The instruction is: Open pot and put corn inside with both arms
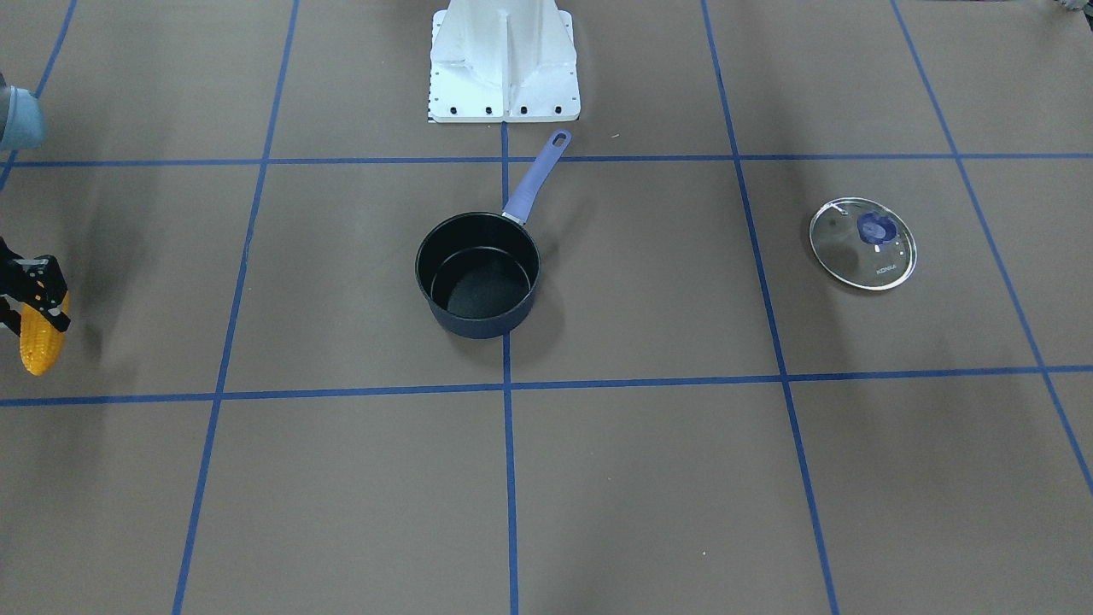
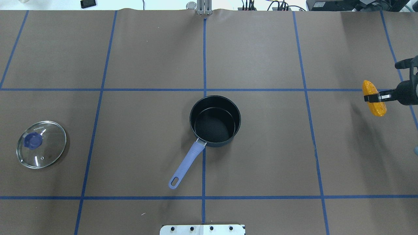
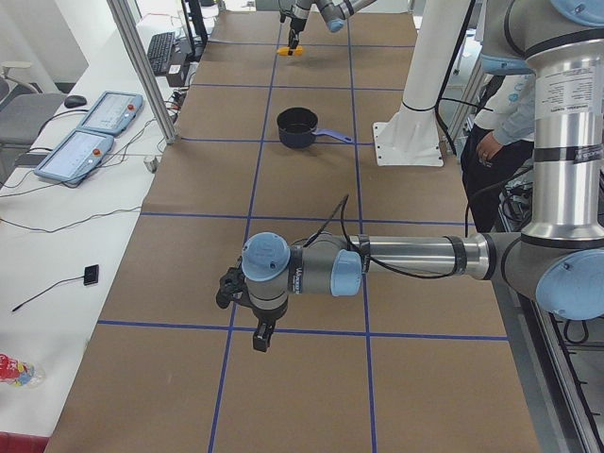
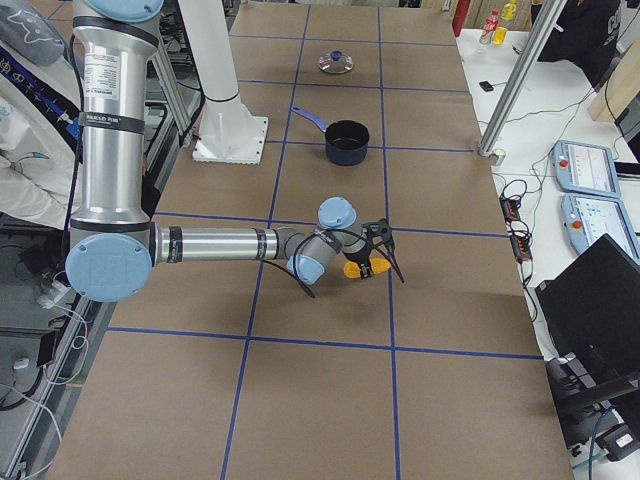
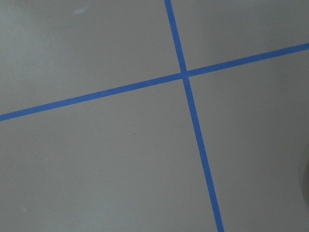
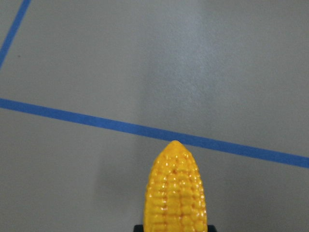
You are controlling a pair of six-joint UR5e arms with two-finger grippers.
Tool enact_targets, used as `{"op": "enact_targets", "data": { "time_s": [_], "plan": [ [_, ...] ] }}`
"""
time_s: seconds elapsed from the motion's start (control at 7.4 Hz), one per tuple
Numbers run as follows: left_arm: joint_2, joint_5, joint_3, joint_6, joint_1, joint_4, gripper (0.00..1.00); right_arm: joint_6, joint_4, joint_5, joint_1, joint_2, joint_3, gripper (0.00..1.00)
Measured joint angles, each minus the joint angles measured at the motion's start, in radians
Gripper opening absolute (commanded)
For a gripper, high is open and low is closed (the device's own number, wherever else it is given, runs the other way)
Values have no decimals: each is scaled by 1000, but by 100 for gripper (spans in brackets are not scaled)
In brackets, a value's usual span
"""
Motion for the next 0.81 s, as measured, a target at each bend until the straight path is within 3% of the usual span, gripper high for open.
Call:
{"op": "enact_targets", "data": {
  "time_s": [0.41, 0.68, 0.81],
  "plan": [
    [0, 2, -2, -1, 1, 3, 99, 56, -405, 1, -16, 102, 266, 0],
    [1, 2, 0, -1, 1, 3, 99, 277, -545, -58, -139, 263, 309, 0],
    [0, 2, 3, -2, 2, 2, 99, 386, -659, -130, -232, 380, 311, 0]
  ]
}}
